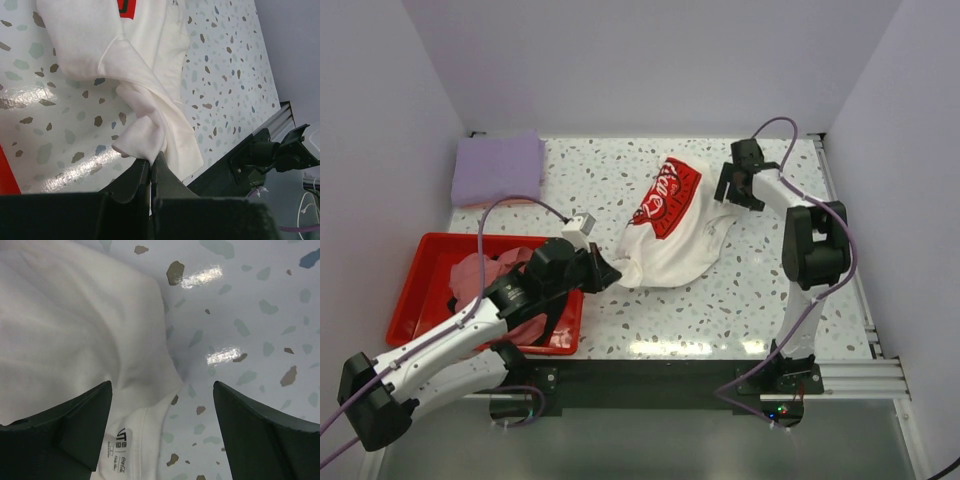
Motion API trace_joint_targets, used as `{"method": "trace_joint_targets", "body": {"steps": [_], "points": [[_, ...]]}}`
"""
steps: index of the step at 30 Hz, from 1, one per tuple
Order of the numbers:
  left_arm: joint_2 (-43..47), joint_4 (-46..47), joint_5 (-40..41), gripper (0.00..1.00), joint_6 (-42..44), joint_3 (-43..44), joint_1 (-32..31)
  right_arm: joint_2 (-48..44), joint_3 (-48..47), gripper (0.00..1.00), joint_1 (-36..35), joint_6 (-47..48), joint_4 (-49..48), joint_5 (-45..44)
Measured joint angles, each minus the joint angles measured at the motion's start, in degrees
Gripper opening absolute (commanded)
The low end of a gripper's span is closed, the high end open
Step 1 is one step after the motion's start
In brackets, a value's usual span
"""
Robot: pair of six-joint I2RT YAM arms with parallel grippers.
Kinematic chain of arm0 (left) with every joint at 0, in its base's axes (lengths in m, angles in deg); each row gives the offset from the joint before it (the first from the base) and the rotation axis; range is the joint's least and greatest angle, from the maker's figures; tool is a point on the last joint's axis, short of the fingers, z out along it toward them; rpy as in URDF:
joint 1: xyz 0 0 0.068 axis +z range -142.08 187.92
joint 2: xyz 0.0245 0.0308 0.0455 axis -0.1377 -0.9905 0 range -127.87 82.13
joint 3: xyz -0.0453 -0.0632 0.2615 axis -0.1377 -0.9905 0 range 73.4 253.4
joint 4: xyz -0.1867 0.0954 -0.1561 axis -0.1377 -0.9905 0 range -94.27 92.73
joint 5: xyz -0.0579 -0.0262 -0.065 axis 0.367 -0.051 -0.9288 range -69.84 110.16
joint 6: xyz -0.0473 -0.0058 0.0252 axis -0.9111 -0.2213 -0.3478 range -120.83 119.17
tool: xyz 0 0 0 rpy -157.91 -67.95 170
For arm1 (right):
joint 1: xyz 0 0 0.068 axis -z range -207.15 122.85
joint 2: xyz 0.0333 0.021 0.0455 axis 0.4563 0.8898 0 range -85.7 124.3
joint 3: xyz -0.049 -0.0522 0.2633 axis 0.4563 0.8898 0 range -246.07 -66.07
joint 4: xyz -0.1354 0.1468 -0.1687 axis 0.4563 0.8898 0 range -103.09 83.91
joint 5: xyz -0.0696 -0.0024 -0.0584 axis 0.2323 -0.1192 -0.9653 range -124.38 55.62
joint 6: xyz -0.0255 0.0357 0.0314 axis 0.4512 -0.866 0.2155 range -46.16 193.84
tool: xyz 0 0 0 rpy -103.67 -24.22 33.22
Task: Fold and stack the t-shirts
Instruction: Flatten the tshirt out
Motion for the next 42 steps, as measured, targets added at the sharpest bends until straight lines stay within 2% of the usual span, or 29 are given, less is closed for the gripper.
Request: {"method": "trace_joint_targets", "body": {"steps": [4, 6, 10, 13, 14, 16, 17, 20, 26, 32, 37, 42], "points": [[2.2, -1.0, 0.7, 0.0, 0.0, 0.0, 0.0, 2.7, -0.1, 0.82, 0.1, -0.1, 0.1, 2.9], [2.2, -1.7, 1.4, 0.0, 0.0, 0.0, 0.0, 2.7, 2.1, 0.75, 0.1, -0.2, -1.3, 5.3], [2.2, -2.8, 2.4, 0.0, 0.0, 0.0, 0.0, 2.7, 4.4, 0.7, 0.1, 0.0, -2.4, 7.2], [2.3, -3.3, 3.2, 0.0, 0.0, 0.1, 0.0, 2.8, 4.4, 0.52, 0.1, 0.4, -3.4, 8.1], [2.3, -3.6, 3.8, 0.0, 0.0, 0.1, 0.0, 2.9, 4.2, 0.35, 0.1, 0.7, -3.4, 8.4], [2.8, -4.1, 4.8, 0.0, 0.0, 0.1, 0.0, 3.3, 3.8, 0.23, 0.2, 1.3, -3.6, 9.0], [3.2, -4.2, 5.4, 0.0, 0.0, 0.1, 0.0, 3.5, 3.7, 0.14, 0.2, 1.5, -3.7, 9.4], [4.5, -4.5, 6.9, 0.0, 0.0, 0.4, 0.0, 3.5, 3.7, 0.0, 0.3, 1.9, -4.1, 10.5], [4.6, -9.0, 12.8, 0.0, 0.9, 7.1, 0.0, -1.4, 7.0, 0.0, 0.2, 2.6, -2.8, 10.2], [4.4, -9.0, 19.5, 0.0, 4.3, 17.0, 0.0, -20.6, 8.0, 0.0, 0.2, 4.7, 0.5, 5.1], [2.6, -8.3, 24.4, 0.0, 7.5, 26.1, 0.0, -36.2, 3.1, 0.0, 0.1, 7.5, 3.1, 0.0], [1.9, -3.9, 28.5, 0.0, 11.6, 33.7, 0.0, -44.7, -5.0, 0.0, 0.1, 9.1, 6.0, -3.1]]}}
